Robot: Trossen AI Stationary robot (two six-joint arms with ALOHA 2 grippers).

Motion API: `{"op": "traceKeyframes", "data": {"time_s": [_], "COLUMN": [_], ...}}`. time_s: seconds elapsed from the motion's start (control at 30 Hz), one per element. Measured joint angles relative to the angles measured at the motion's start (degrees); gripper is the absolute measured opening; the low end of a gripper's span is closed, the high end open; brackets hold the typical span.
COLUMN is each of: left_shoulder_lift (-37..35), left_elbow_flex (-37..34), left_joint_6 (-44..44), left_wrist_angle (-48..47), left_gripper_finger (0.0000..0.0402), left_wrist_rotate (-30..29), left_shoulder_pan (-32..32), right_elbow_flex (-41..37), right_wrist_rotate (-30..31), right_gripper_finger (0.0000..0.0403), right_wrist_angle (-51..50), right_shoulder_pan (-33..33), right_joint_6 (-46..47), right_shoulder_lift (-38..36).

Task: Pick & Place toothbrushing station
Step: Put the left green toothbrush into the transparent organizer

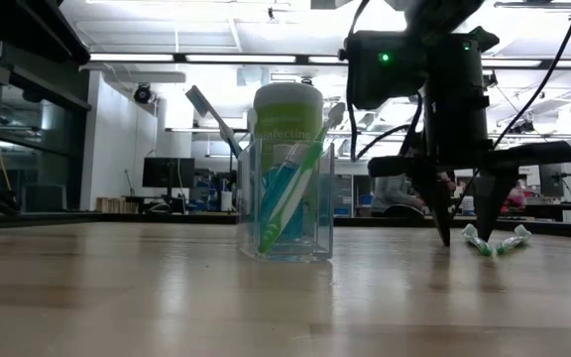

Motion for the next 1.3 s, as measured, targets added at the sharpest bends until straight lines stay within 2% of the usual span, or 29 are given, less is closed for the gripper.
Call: {"op": "traceKeyframes", "data": {"time_s": [0.53,0.93,1.1,1.3], "left_shoulder_lift": [0.0,0.0,0.0,0.0], "left_elbow_flex": [0.0,0.0,0.0,0.0], "left_joint_6": [0.0,0.0,0.0,0.0], "left_wrist_angle": [0.0,-0.1,-0.1,-0.1], "left_gripper_finger": [0.0128,0.0128,0.0128,0.0128], "left_wrist_rotate": [0.1,0.2,0.3,0.3], "left_shoulder_pan": [0.0,0.0,0.0,0.0], "right_elbow_flex": [0.0,-0.1,-0.1,-0.1], "right_wrist_rotate": [-1.9,-2.5,-3.0,-2.5], "right_gripper_finger": [0.0151,0.0150,0.0129,0.0080], "right_wrist_angle": [-1.6,-0.8,-0.6,0.3], "right_shoulder_pan": [-3.2,1.3,1.4,1.4], "right_joint_6": [-3.7,3.8,3.9,3.5], "right_shoulder_lift": [0.0,0.0,0.0,0.0]}}
